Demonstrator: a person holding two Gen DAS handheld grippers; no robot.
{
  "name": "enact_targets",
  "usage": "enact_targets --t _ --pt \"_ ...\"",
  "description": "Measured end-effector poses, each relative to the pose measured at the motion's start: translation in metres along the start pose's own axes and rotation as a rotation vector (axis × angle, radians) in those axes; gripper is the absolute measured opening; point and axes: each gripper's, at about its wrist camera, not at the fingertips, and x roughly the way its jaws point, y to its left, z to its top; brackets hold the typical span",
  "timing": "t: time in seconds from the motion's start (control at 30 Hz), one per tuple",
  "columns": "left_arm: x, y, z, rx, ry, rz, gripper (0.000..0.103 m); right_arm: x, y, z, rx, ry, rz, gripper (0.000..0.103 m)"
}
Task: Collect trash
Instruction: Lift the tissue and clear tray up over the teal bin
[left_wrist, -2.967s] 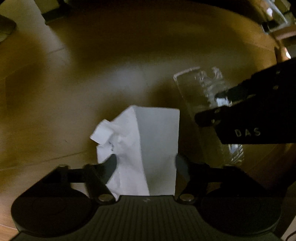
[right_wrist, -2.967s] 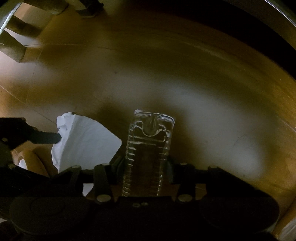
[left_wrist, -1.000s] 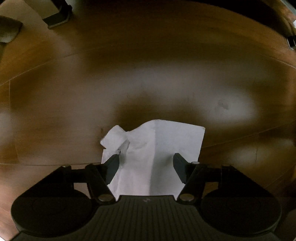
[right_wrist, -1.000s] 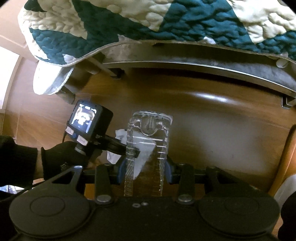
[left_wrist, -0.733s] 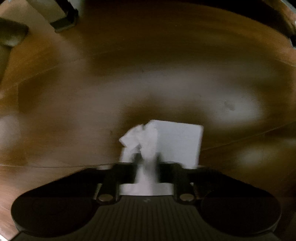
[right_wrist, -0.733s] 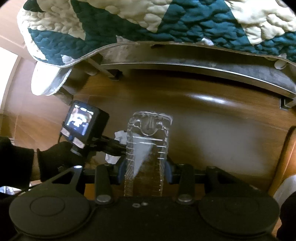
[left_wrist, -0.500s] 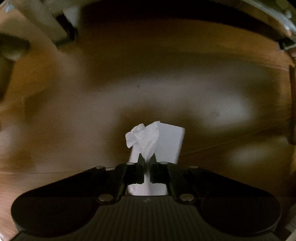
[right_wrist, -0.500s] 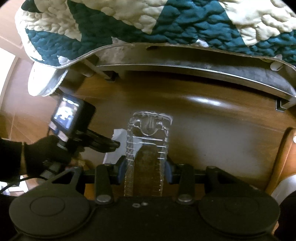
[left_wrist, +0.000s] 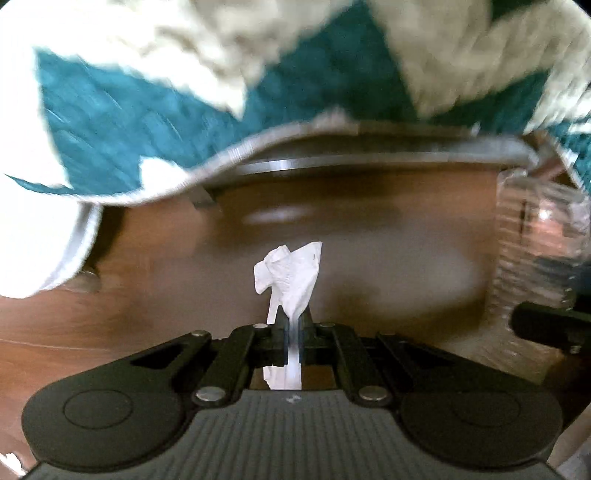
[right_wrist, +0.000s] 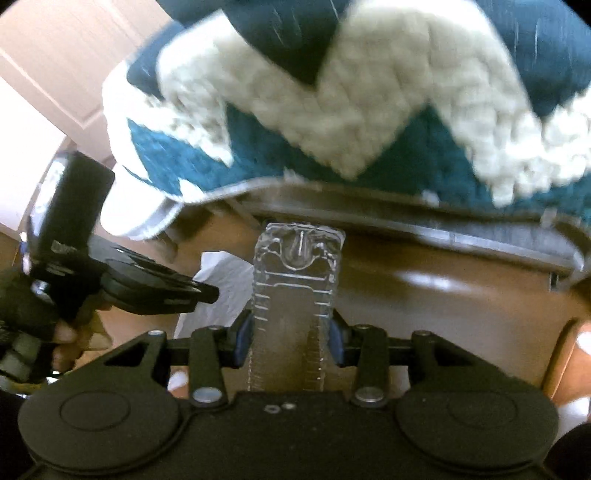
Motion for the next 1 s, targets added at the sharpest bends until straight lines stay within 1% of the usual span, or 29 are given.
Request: enact_targets --t 0.07,0.17,0.27,0.33,0.47,0.63,0.73,0.83,0.93,1.0 --pt "-0.028 0.003 0.004 -0.009 -0.049 0.006 0.004 -0.017 0.006 0.005 -0.016 -0.036 0.004 0.041" --pt "-0.076 0.0 0.007 -0.052 -0.131 0.001 0.004 -0.048 0.014 0.015 -0.029 -0.082 0.008 0.041" --pt "-0.123 -0.004 0.01 -0.101 -0.218 -0.022 0.004 -0.087 0.027 0.025 -0.074 -0.143 0.004 0.041" --pt "-0.153 -0.008 0.011 -0.112 -0.288 -0.035 0.004 -0.112 0.036 0.031 -0.097 -0.182 0.001 0.041" --pt "-0.217 -0.015 0.008 -0.122 -0.427 -0.056 0.005 -0.166 0.057 0.044 -0.164 -0.282 -0.019 0.041" --pt "-0.295 -0.018 0.01 -0.144 -0.586 -0.058 0.005 -0.231 0.077 0.065 -0.224 -0.416 -0.051 0.04" --pt "-0.344 -0.018 0.016 -0.149 -0.68 -0.067 0.005 -0.274 0.09 0.087 -0.261 -0.508 -0.073 0.04" --pt "-0.395 -0.019 0.028 -0.154 -0.776 -0.056 0.005 -0.312 0.104 0.112 -0.295 -0.6 -0.094 0.04" --pt "-0.445 -0.022 0.045 -0.148 -0.873 -0.042 0.005 -0.35 0.117 0.142 -0.316 -0.708 -0.108 0.041" --pt "-0.472 -0.026 0.06 -0.145 -0.923 -0.027 0.005 -0.37 0.124 0.161 -0.316 -0.759 -0.107 0.04"
